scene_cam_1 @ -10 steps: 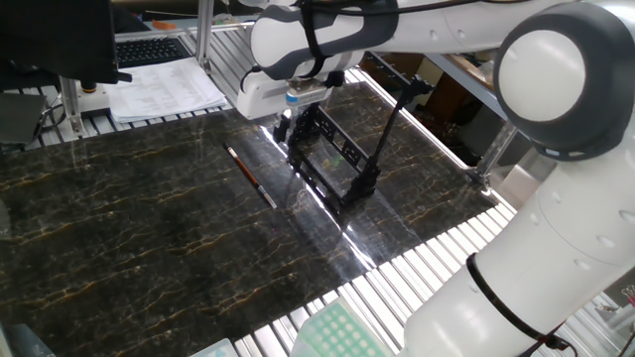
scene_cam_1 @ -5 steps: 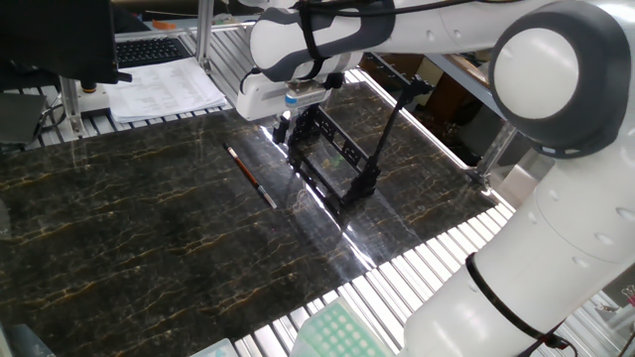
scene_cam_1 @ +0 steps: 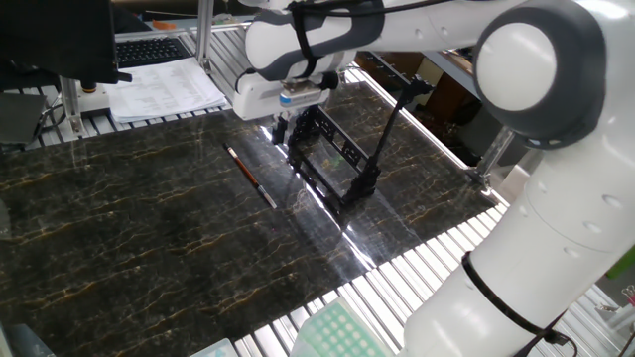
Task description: Place the brush on the pen rack
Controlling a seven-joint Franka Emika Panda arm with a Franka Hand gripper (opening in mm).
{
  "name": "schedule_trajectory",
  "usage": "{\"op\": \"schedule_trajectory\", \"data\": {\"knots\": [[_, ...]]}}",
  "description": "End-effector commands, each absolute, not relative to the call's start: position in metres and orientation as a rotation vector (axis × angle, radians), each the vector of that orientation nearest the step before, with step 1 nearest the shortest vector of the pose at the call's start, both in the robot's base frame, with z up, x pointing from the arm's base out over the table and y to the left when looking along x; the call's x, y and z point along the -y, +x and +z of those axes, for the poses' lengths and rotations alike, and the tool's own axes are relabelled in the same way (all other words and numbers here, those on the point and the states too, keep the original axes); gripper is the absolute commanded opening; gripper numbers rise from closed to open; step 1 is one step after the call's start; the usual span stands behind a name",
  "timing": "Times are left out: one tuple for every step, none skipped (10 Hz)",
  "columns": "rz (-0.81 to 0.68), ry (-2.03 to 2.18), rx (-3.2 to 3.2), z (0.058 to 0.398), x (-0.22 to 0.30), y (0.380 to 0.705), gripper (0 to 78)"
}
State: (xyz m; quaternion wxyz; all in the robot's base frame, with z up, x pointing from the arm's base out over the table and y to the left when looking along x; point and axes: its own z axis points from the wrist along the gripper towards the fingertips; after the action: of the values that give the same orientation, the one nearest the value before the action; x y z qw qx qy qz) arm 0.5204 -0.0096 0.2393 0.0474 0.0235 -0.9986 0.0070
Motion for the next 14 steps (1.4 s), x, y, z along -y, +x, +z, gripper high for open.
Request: {"op": "schedule_trajectory", "data": {"knots": [[0.033, 0.039, 3.062, 0.242, 0.0107, 0.5231, 0.0], [0.034, 0.048, 3.078, 0.2423, 0.0109, 0.5236, 0.0], [0.038, 0.043, 3.079, 0.2431, 0.0112, 0.5248, 0.0], [0.048, 0.029, 3.081, 0.2431, 0.0112, 0.5249, 0.0], [0.055, 0.02, 3.092, 0.2431, 0.0112, 0.5247, 0.0], [0.054, 0.022, 3.092, 0.2431, 0.0112, 0.5248, 0.0], [0.052, 0.036, 3.089, 0.2432, 0.0113, 0.525, 0.0], [0.058, 0.032, 3.087, 0.2432, 0.0113, 0.525, 0.0], [0.063, 0.031, 3.085, 0.2432, 0.0113, 0.525, 0.0], [0.066, 0.031, 3.086, 0.2432, 0.0113, 0.525, 0.0], [0.065, 0.051, 3.084, 0.2433, 0.0113, 0.5251, 0.0], [0.064, 0.066, 3.079, 0.2433, 0.0113, 0.5251, 0.0], [0.06, 0.072, 3.075, 0.2433, 0.0113, 0.5251, 0.0], [0.054, 0.064, 3.06, 0.2433, 0.0113, 0.5251, 0.0]]}}
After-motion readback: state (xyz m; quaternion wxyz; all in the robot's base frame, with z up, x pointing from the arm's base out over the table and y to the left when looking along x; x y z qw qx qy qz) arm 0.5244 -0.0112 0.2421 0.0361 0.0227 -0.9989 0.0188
